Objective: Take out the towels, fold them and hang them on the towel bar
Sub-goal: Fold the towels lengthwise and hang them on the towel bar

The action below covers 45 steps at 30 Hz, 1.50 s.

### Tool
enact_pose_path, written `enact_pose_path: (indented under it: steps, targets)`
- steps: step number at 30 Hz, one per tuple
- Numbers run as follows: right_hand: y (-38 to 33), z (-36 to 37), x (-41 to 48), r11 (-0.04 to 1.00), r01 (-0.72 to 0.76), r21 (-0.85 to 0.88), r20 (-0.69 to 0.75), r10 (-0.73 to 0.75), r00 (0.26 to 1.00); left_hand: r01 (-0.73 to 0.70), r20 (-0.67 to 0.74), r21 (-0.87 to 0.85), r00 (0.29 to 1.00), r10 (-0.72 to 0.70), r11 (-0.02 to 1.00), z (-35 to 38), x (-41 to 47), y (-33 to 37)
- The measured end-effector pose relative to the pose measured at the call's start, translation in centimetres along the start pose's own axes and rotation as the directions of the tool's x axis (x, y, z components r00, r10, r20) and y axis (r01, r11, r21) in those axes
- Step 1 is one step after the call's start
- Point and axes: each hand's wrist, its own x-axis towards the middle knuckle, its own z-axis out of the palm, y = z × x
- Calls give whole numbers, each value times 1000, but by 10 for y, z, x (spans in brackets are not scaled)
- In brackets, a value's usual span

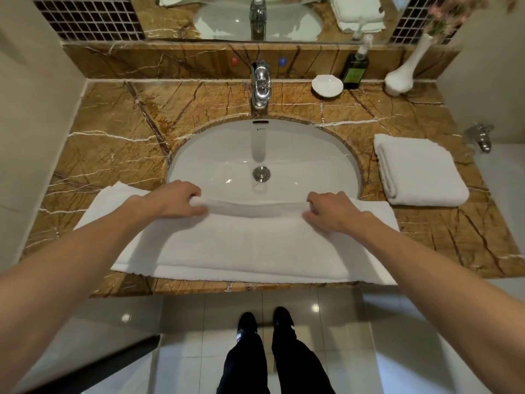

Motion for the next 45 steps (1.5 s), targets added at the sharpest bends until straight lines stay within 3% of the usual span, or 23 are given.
enact_pose_path:
  steps: [3, 9, 13, 15, 21, 26, 29, 33, 37, 41, 45]
  targets:
    - [24, -6, -3, 992, -82, -92, 48, 87, 995, 91, -48, 3, 995, -91, 996, 0, -6, -6]
    - [70, -17, -15, 984, -178, -10, 61, 179, 982, 38, -16, 333, 999, -35, 942, -3, -7, -34]
    - [83, -19, -22, 981, -195, -7, 59, 195, 979, 105, -72, 155, 993, -95, 982, -4, -16, -52]
    - [85, -19, -26, 976, -203, -83, 52, 207, 977, 139, -147, 167, 983, -115, 976, -8, -21, -57]
    - [82, -11, -35, 954, -212, -211, -117, 190, 975, 205, -222, 336, 966, -135, 919, -10, -33, -65]
    - [74, 0, -36, 929, -203, -311, -199, 145, 969, 341, -193, 471, 940, -282, 814, -3, -34, -69]
    - [65, 8, -35, 879, -251, -405, -281, 141, 949, 441, -281, 527, 897, -340, 727, 6, -38, -71]
    - [59, 14, -35, 846, -338, -413, -340, 201, 919, 560, -385, 311, 813, -437, 768, 21, -47, -56]
    - [44, 12, -35, 898, -352, -265, -395, 231, 889, 667, -345, -53, 686, -641, 743, 39, -57, -33]
    - [24, 25, -38, 968, -205, -143, -252, 165, 954, 673, -248, -78, 701, -668, 735, 63, -69, -23]
    - [31, 43, -44, 965, -231, -122, -120, 216, 969, 699, -224, -111, 675, -703, 707, 69, -69, -26]
